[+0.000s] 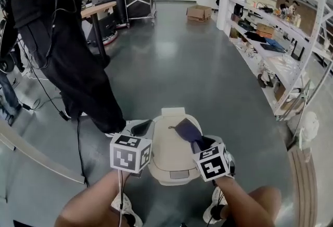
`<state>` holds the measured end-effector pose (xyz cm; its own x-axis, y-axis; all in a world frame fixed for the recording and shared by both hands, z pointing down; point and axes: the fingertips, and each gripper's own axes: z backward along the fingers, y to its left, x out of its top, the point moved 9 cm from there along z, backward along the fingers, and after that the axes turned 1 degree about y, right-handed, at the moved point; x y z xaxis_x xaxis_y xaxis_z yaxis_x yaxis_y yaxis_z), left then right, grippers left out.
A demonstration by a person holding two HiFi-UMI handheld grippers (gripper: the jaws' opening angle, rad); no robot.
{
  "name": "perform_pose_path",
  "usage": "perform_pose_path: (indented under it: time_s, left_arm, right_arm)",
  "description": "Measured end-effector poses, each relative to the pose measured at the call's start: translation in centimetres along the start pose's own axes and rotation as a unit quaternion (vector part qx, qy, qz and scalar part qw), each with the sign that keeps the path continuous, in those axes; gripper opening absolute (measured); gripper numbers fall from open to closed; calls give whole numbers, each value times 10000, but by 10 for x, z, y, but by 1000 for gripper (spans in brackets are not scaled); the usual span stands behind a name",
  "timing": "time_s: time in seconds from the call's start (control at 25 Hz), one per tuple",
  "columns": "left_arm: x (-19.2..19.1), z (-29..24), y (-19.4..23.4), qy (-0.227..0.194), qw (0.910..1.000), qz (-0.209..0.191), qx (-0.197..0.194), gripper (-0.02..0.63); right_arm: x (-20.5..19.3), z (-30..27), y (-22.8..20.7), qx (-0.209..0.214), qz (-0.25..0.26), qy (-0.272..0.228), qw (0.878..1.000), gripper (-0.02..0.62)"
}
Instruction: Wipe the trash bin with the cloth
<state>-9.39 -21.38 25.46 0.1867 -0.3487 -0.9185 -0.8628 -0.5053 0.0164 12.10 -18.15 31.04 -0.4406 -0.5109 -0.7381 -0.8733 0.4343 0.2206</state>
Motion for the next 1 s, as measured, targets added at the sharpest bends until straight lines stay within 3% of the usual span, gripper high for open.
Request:
perform_pose_path:
  time_s: [0.28, 1.0]
  left_arm:
    - [3, 5, 5, -93, 9999, 20, 61, -2]
    - [-8, 40, 39, -158, 9991, 138, 363, -2]
  right_arm:
    - [22, 8, 36, 492, 189, -389, 9979, 98]
    - [25, 21, 134, 1650, 1309, -307, 9771, 98]
